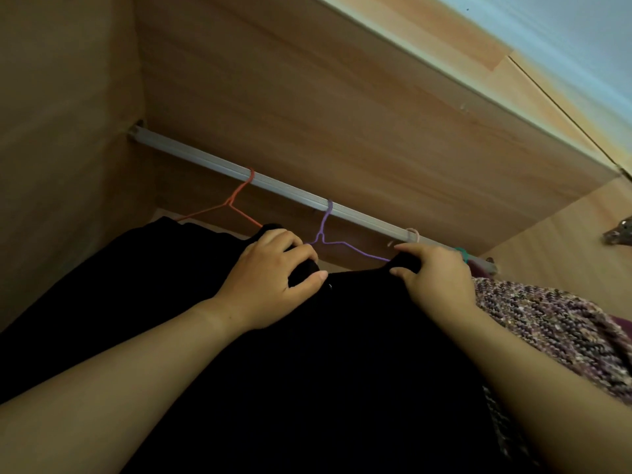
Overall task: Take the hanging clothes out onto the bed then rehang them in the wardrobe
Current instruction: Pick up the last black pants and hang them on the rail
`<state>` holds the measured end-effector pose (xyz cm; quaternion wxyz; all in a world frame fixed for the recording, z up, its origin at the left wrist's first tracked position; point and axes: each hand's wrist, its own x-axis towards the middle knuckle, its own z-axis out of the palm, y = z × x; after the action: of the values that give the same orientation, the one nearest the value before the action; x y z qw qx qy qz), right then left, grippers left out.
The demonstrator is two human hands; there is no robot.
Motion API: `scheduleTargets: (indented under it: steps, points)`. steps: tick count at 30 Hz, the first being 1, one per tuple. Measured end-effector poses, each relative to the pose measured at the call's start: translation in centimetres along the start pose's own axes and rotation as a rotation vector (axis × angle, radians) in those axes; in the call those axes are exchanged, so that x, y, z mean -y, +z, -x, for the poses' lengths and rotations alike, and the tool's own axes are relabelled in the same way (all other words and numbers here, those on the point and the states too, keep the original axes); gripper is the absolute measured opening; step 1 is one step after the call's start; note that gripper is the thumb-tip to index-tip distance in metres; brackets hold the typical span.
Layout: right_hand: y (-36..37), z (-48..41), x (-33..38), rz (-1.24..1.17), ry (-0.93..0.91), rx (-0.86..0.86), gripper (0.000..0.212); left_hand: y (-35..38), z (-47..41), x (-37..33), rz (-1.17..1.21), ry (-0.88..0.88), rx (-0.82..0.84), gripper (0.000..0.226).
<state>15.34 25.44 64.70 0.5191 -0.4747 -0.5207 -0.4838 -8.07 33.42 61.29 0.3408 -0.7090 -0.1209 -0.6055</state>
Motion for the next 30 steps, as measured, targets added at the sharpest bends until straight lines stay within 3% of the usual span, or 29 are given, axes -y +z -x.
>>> scheduleTargets:
  steps: [8,14,18,30]
  points:
    - [-1.3,2.8,1.3,0.036,0.03,0.05,0.052,-0.5,2.1,-1.6,-0.054,-0.13,0.121,0.068]
    - [-2.0,9.1,0.1,0.018,-0.013,0.044,0.065,0.0,8.3,-4.3,-0.157,-0.234,0.192,0.062]
    - [-2.3,14.0,0.3,-0.11,-0.008,0.038,0.06,-0.3,12.9,-6.2,-0.17,-0.283,0.226,0.071]
    - [-6.5,28.9,0.5,-0.369,0.017,0.329,0.06,-3.1,24.8,-15.8,-0.245,-0.492,0.552,0.081]
